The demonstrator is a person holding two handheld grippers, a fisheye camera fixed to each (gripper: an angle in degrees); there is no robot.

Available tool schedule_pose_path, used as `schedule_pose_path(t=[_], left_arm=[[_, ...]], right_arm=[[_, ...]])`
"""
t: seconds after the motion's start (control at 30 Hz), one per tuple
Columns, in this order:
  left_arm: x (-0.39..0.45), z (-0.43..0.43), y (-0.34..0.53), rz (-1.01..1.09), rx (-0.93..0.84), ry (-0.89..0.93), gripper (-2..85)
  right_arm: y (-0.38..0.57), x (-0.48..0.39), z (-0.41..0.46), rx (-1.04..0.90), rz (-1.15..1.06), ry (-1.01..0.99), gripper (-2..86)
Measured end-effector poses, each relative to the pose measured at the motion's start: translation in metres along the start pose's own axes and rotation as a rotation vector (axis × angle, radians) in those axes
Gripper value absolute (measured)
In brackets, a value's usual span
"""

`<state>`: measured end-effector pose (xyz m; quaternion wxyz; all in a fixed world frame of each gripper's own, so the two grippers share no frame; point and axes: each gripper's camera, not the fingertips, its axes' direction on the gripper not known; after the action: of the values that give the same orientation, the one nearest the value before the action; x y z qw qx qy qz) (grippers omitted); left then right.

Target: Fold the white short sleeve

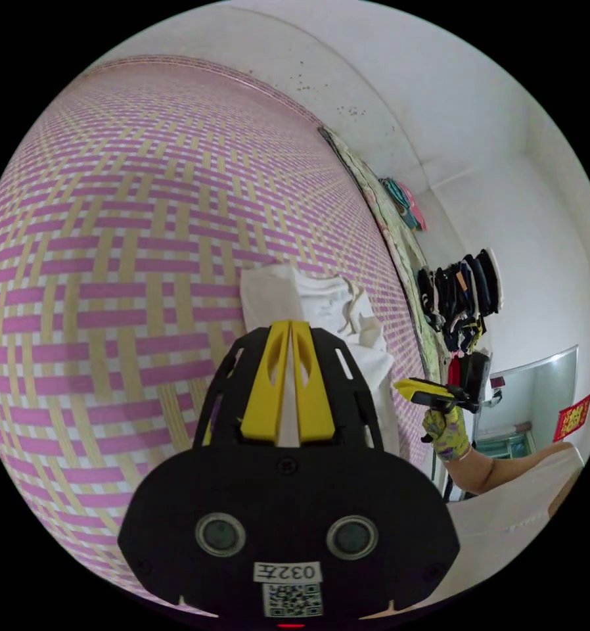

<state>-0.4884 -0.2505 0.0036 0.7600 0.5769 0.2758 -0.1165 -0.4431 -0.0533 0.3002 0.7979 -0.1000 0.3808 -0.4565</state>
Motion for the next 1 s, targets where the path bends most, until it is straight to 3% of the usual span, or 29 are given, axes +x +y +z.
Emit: schedule_pose_path(t=[0.27,0.4,0.57,0.87,1.0], left_arm=[[0.036,0.033,0.032,0.011,-0.120,-0.033,-0.9],[0.064,0.012,0.041,0.087,-0.053,0.004,-1.0],[0.119,0.026,0.069,0.222,-0.116,0.122,-0.9],[0.112,0.047,0.071,0.047,-0.137,0.154,-1.3],[0.106,0.048,0.066,0.023,-0.162,0.132,-1.0]], right_arm=[[0.025,-0.034,0.064,-0.217,-0.092,0.006,2.0],[0.034,-0.040,0.047,-0.144,-0.128,0.047,3.4],[0.059,-0.040,0.041,-0.129,-0.258,0.124,5.3],[0.105,-0.060,0.086,-0.174,-0.669,0.432,5.9],[0.102,-0.030,0.079,-0.171,-0.580,0.388,1.2]])
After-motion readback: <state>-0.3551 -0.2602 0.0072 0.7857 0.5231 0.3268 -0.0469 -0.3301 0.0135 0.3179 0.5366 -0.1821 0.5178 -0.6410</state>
